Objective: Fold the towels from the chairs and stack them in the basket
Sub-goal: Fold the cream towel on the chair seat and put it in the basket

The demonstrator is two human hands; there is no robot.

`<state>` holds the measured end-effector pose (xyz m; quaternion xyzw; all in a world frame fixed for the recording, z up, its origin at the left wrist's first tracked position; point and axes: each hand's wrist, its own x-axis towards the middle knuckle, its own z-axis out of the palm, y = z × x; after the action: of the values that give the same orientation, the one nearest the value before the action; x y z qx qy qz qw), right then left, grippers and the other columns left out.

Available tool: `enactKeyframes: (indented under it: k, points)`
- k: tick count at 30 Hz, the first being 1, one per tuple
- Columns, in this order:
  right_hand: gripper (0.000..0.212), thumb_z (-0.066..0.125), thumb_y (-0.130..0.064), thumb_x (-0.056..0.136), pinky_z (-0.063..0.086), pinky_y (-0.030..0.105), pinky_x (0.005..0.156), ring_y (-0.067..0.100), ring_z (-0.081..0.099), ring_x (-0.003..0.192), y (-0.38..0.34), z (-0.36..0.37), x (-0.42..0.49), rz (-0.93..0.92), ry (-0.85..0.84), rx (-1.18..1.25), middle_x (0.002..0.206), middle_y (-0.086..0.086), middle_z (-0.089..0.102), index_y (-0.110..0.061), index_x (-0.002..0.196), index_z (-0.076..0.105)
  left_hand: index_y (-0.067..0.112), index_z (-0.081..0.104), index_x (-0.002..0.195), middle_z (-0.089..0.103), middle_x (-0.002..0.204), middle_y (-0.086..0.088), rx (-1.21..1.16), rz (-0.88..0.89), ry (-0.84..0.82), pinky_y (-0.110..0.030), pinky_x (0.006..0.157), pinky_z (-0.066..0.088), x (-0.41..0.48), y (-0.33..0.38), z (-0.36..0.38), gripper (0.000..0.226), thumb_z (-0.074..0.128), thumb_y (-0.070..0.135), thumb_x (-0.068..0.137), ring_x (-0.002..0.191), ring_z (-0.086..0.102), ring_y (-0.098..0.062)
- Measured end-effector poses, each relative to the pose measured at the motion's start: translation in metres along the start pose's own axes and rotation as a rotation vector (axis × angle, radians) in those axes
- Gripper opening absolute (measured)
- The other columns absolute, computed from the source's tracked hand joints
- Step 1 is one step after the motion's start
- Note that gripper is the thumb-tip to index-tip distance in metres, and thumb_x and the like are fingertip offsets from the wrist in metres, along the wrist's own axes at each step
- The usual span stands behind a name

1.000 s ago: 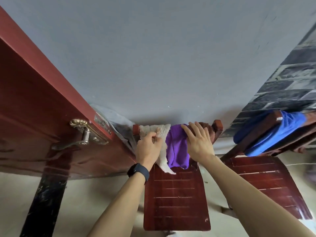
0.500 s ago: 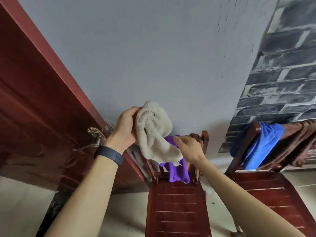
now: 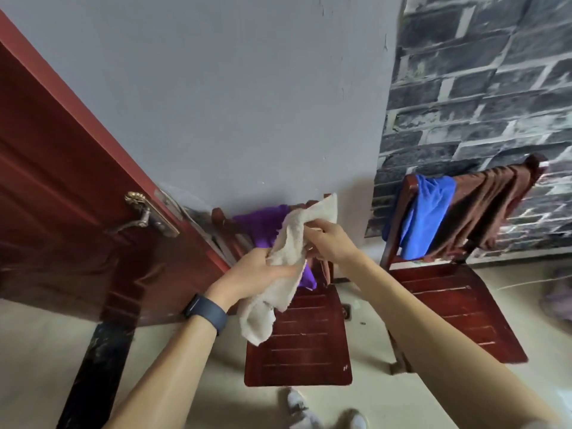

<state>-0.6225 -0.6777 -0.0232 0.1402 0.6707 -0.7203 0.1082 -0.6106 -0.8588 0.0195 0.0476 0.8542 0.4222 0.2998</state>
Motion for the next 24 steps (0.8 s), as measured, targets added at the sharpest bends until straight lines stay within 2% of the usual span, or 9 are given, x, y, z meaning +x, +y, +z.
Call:
enactKeyframes:
  k: [2, 5, 8, 11, 13, 15, 18, 21, 24]
  points:
    - [0.014, 0.065, -0.037, 0.093, 0.056, 0.029, 0.072, 0.012, 0.067, 0.075, 0.024, -0.015, -0.015, 0.094, 0.013, 0.028, 0.089, 0.0, 0.072, -0.028, 0.099, 0.074, 0.014, 0.074, 0.108, 0.076, 0.106, -0.01, -0.382, -0.089, 0.022, -0.041, 0.098, 0.052, -0.004, -0.004, 0.015, 0.029, 0.072, 0.033, 0.086, 0.104, 0.07, -0.026]
    - [0.043, 0.067, -0.06, 0.084, 0.054, 0.045, 0.096, 0.017, 0.066, 0.097, 0.079, -0.036, -0.042, 0.304, 0.22, 0.097, 0.106, 0.001, 0.072, -0.019, 0.096, 0.074, 0.009, 0.074, 0.114, 0.073, 0.114, -0.015, -0.803, -0.232, -0.021, -0.041, 0.101, 0.049, -0.008, -0.016, 0.035, 0.032, 0.066, 0.029, 0.09, 0.108, 0.07, -0.029]
    - [0.08, 0.048, -0.082, 0.081, 0.03, 0.048, 0.114, 0.018, 0.05, 0.122, 0.127, -0.042, -0.073, 0.539, 0.069, 0.086, 0.131, -0.001, 0.06, -0.019, 0.127, 0.064, 0.007, 0.077, 0.109, 0.072, 0.115, -0.017, -0.927, -0.287, 0.002, -0.039, 0.096, 0.05, -0.01, -0.027, 0.055, 0.032, 0.066, 0.029, 0.088, 0.104, 0.071, -0.029]
    - [0.082, 0.058, -0.084, 0.074, 0.026, 0.047, 0.119, 0.016, 0.047, 0.13, 0.142, -0.039, -0.09, 0.434, -0.068, 0.22, 0.136, -0.009, 0.057, -0.029, 0.135, 0.057, 0.008, 0.078, 0.105, 0.072, 0.114, -0.018, -0.965, -0.321, -0.028, -0.039, 0.094, 0.051, -0.011, -0.035, 0.074, 0.028, 0.064, 0.028, 0.09, 0.101, 0.071, -0.03]
    - [0.063, 0.075, -0.067, 0.074, 0.042, 0.049, 0.111, 0.022, 0.063, 0.117, 0.14, -0.038, -0.09, 0.311, 0.051, 0.252, 0.12, -0.002, 0.071, -0.021, 0.116, 0.07, 0.008, 0.078, 0.104, 0.073, 0.113, -0.018, -0.964, -0.347, -0.06, -0.042, 0.097, 0.05, -0.009, -0.042, 0.082, 0.027, 0.063, 0.026, 0.091, 0.103, 0.07, -0.031]
    - [0.03, 0.076, -0.048, 0.084, 0.056, 0.041, 0.089, 0.021, 0.071, 0.096, 0.133, -0.04, -0.087, 0.196, 0.228, 0.146, 0.09, -0.004, 0.077, -0.019, 0.093, 0.075, 0.011, 0.078, 0.102, 0.075, 0.108, -0.014, -0.84, -0.371, 0.024, -0.046, 0.1, 0.051, -0.004, -0.051, 0.081, 0.023, 0.068, 0.027, 0.09, 0.101, 0.071, -0.029]
    - [0.032, 0.065, -0.044, 0.093, 0.048, 0.03, 0.064, 0.012, 0.059, 0.071, 0.119, -0.056, -0.085, 0.019, 0.339, -0.118, 0.063, -0.012, 0.061, -0.019, 0.073, 0.067, 0.023, 0.077, 0.094, 0.078, 0.092, -0.002, -0.423, -0.341, 0.195, -0.05, 0.094, 0.056, 0.014, -0.082, 0.069, 0.034, 0.075, 0.049, 0.072, 0.093, 0.073, -0.023]
    - [0.028, 0.068, -0.043, 0.091, 0.053, 0.039, 0.065, 0.02, 0.064, 0.068, 0.104, -0.069, -0.082, -0.04, 0.39, -0.163, 0.068, -0.002, 0.067, -0.02, 0.075, 0.071, 0.027, 0.077, 0.092, 0.078, 0.088, -0.001, -0.244, -0.317, 0.222, -0.044, 0.081, 0.062, 0.02, -0.101, 0.053, 0.026, 0.07, 0.05, 0.081, 0.086, 0.074, -0.02]
    - [0.01, 0.069, -0.033, 0.092, 0.06, 0.038, 0.079, 0.019, 0.072, 0.087, 0.088, -0.074, -0.079, -0.041, 0.389, -0.056, 0.089, 0.0, 0.076, -0.025, 0.093, 0.076, 0.024, 0.075, 0.094, 0.076, 0.093, -0.005, -0.228, -0.289, 0.315, -0.042, 0.078, 0.062, 0.026, -0.111, 0.036, 0.021, 0.061, 0.039, 0.094, 0.084, 0.073, -0.022]
